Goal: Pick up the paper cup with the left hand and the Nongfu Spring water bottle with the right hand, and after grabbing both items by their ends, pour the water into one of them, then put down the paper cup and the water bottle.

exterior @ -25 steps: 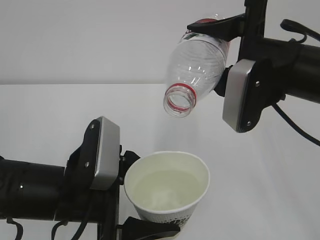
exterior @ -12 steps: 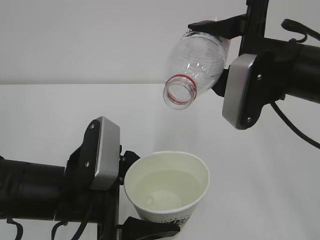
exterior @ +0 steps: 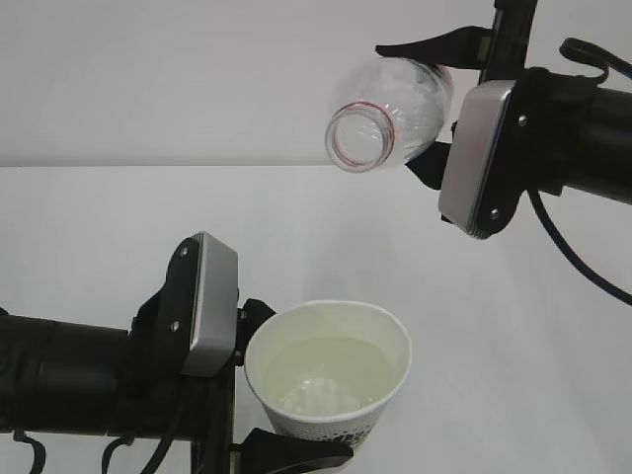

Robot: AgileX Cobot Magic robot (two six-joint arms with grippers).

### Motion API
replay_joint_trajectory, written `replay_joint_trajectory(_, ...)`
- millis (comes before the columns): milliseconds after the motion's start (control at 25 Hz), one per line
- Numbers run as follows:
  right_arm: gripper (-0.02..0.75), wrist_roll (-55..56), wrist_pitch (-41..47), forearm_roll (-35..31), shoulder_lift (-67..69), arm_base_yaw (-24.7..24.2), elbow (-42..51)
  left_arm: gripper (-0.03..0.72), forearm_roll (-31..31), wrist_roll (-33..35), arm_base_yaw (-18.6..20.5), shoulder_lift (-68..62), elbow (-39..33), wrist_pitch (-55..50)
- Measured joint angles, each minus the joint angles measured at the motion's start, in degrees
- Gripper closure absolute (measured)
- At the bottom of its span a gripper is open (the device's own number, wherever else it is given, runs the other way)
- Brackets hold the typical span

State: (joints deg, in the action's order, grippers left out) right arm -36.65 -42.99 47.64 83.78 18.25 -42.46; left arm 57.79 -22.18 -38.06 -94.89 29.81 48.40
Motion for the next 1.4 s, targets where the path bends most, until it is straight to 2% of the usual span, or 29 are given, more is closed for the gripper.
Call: replay_joint_trajectory(1400, 0.26, 30.52, 0.0, 0.0, 0.0, 0.0, 0.0, 0.125, 0.0, 0.0, 0.0, 0.0, 0.0, -0.12)
